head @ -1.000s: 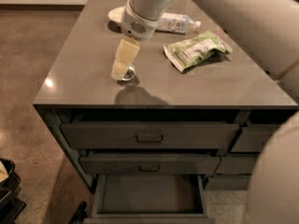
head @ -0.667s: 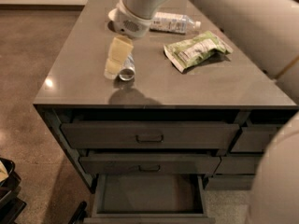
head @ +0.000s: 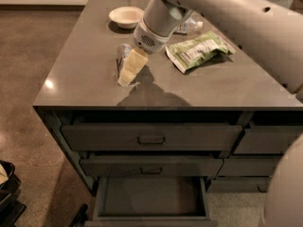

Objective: Place redbull can into bottom drawer

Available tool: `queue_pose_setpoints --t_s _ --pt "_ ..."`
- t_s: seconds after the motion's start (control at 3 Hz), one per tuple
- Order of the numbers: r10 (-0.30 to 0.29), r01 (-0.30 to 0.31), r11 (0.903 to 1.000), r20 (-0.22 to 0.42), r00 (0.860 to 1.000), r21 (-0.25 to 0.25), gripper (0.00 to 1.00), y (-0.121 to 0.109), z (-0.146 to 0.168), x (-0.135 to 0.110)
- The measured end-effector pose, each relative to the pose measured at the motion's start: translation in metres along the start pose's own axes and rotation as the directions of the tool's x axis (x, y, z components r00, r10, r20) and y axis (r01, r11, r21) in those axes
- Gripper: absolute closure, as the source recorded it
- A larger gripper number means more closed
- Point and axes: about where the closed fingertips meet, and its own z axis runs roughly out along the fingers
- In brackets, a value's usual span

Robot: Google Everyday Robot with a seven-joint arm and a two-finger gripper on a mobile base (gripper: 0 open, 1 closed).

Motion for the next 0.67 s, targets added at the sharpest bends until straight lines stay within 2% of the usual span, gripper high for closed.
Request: queue_pose_setpoints --t_s 0.33,0.67 --pt "0.035 -0.036 0.9986 0.012 0.999 0.04 0.0 -0.024 0.002 -0.007" --pt "0.041 -0.043 0.9969 0.031 0.999 0.065 0.0 -0.041 0.003 -0.027"
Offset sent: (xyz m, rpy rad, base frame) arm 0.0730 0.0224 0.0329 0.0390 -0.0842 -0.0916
